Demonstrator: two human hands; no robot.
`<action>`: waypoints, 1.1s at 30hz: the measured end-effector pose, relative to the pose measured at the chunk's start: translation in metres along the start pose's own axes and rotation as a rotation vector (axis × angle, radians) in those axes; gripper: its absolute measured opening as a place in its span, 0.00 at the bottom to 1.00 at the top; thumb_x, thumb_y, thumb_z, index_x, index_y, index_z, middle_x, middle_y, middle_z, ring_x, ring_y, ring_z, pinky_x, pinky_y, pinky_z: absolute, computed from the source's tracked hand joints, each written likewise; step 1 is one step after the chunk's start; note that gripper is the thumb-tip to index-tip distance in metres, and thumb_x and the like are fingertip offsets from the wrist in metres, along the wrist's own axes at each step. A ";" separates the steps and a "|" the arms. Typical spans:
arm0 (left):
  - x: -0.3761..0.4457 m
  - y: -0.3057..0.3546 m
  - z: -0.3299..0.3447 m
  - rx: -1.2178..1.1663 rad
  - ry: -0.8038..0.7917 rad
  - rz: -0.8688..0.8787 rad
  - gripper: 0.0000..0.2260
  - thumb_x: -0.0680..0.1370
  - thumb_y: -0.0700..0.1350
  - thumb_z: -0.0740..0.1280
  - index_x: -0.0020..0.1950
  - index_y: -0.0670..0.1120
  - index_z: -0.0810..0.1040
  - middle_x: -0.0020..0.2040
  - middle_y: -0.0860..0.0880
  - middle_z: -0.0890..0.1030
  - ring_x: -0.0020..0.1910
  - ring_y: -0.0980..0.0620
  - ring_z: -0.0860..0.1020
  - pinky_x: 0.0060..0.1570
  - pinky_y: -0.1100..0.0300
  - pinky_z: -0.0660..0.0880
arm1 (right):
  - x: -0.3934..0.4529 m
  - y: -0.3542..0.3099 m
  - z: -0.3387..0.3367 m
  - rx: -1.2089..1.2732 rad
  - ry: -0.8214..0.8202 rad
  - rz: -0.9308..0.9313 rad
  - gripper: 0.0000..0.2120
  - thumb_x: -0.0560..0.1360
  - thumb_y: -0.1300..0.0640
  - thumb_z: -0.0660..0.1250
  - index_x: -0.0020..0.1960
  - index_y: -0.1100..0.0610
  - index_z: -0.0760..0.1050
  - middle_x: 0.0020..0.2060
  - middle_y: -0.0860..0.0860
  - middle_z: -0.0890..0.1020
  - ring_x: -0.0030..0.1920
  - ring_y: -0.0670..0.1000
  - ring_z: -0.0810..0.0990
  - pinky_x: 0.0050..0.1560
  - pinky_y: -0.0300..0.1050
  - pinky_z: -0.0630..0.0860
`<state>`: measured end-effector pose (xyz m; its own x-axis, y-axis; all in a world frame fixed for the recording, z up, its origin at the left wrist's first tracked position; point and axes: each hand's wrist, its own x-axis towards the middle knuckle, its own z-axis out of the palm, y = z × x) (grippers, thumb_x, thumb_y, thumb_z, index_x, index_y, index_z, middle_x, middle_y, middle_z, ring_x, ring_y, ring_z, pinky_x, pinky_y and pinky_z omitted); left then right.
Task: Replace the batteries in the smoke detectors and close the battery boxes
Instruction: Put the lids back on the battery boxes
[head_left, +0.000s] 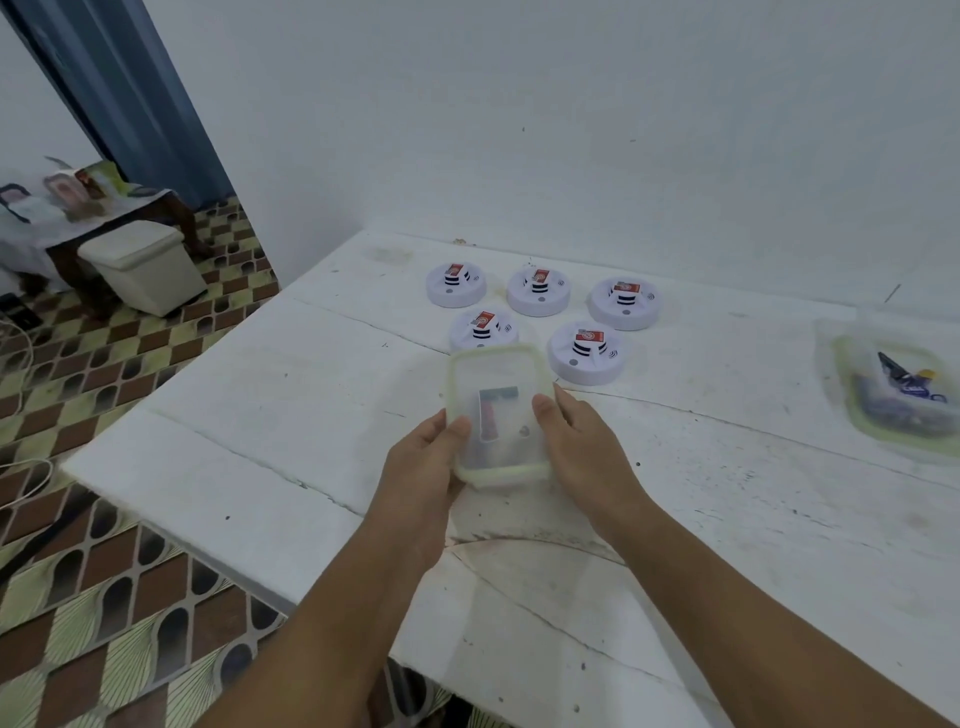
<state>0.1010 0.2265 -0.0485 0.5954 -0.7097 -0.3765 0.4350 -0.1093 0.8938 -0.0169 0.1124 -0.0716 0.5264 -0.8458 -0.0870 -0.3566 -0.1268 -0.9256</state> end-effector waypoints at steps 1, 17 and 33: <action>0.000 -0.001 0.000 0.005 -0.008 0.009 0.10 0.85 0.42 0.64 0.63 0.45 0.83 0.54 0.48 0.88 0.50 0.52 0.87 0.40 0.62 0.82 | 0.000 -0.001 -0.001 0.000 0.004 0.007 0.19 0.85 0.43 0.54 0.60 0.54 0.77 0.55 0.55 0.84 0.56 0.53 0.81 0.62 0.54 0.77; 0.001 -0.001 0.000 0.122 -0.034 0.135 0.09 0.85 0.44 0.65 0.61 0.50 0.84 0.54 0.53 0.88 0.53 0.54 0.86 0.45 0.63 0.82 | -0.014 0.006 0.000 0.074 0.144 0.082 0.22 0.81 0.34 0.59 0.66 0.44 0.80 0.57 0.40 0.85 0.59 0.44 0.81 0.64 0.52 0.78; 0.012 0.004 -0.012 0.262 -0.080 0.102 0.09 0.83 0.46 0.68 0.62 0.48 0.84 0.54 0.52 0.88 0.54 0.53 0.86 0.46 0.62 0.82 | -0.017 -0.001 -0.009 -0.024 0.114 0.043 0.17 0.84 0.42 0.60 0.51 0.55 0.78 0.45 0.47 0.82 0.46 0.48 0.79 0.46 0.45 0.74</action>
<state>0.1177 0.2256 -0.0528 0.5676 -0.7775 -0.2706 0.1806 -0.2031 0.9624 -0.0324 0.1222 -0.0662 0.4197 -0.9039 -0.0828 -0.3963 -0.1004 -0.9126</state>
